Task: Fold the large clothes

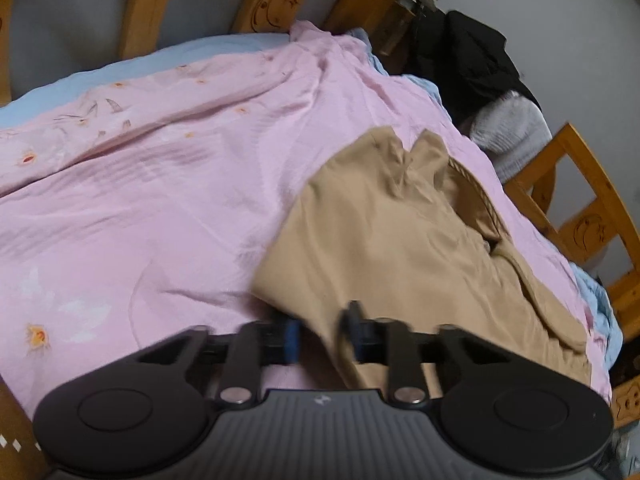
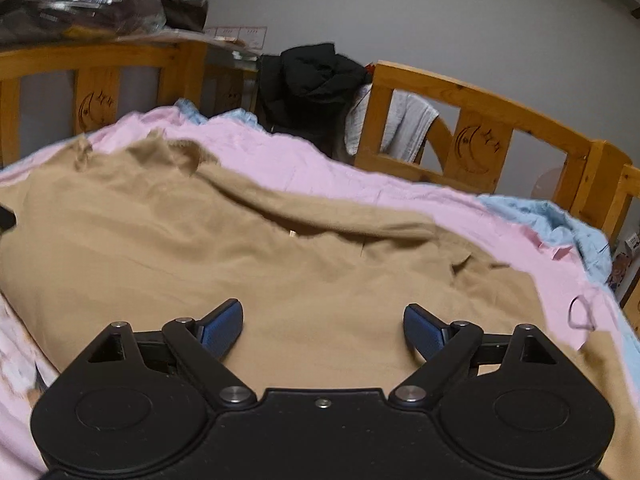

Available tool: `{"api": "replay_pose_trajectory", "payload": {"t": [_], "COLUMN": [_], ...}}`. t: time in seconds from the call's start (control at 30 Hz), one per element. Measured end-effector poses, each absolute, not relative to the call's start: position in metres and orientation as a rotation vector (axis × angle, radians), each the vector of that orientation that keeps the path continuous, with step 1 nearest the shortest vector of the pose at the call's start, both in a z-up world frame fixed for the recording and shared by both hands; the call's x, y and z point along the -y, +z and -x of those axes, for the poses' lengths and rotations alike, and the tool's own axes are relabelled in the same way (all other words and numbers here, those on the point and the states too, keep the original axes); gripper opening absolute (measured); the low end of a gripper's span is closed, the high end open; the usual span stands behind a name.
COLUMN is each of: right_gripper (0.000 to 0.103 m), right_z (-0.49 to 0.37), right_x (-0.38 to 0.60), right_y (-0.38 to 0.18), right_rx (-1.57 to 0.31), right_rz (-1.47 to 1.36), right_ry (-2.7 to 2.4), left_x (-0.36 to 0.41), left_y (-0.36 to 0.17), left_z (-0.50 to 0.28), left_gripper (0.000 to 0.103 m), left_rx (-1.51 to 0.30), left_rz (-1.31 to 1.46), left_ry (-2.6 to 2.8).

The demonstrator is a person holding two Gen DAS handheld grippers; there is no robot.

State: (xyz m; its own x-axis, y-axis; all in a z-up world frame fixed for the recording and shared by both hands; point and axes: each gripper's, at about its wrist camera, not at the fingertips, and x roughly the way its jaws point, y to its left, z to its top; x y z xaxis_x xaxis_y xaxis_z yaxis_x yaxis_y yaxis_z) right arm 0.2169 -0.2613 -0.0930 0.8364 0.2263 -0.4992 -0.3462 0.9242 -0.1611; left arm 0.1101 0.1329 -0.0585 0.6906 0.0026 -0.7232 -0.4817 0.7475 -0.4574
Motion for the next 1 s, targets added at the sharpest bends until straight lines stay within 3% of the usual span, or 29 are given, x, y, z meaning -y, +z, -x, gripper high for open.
{"api": "replay_pose_trajectory", "payload": {"t": [0.07,0.4,0.47,0.7,0.77,1.0], "right_gripper": [0.089,0.09,0.081,0.082,0.089,0.097], "right_z": [-0.219,-0.224,-0.225,-0.228,-0.229,-0.245], "right_x": [0.266,0.275,0.289,0.403,0.436,0.475], "right_y": [-0.1,-0.101,-0.093,-0.024,-0.012,-0.014], "right_rx": [-0.519,-0.543,-0.54,-0.564,-0.588,-0.742], "right_rz": [0.204,0.117,0.017,-0.576,-0.732,-0.916], "right_ry": [0.308,0.323,0.324,0.276,0.344,0.487], "left_x": [-0.13,-0.021,0.011,0.105,0.127,0.185], "left_y": [-0.052,0.058,0.07,0.064,0.058,0.027], "left_z": [-0.11,-0.118,-0.128,-0.139,-0.137,-0.115], "left_gripper": [0.003,0.0,0.0,0.0,0.0,0.0], "left_rx": [-0.743,-0.476,-0.484,-0.543,-0.553,-0.604], "left_rz": [0.686,0.143,0.035,-0.206,-0.255,-0.343], "left_ry": [0.292,-0.128,-0.226,-0.435,-0.483,-0.648]}}
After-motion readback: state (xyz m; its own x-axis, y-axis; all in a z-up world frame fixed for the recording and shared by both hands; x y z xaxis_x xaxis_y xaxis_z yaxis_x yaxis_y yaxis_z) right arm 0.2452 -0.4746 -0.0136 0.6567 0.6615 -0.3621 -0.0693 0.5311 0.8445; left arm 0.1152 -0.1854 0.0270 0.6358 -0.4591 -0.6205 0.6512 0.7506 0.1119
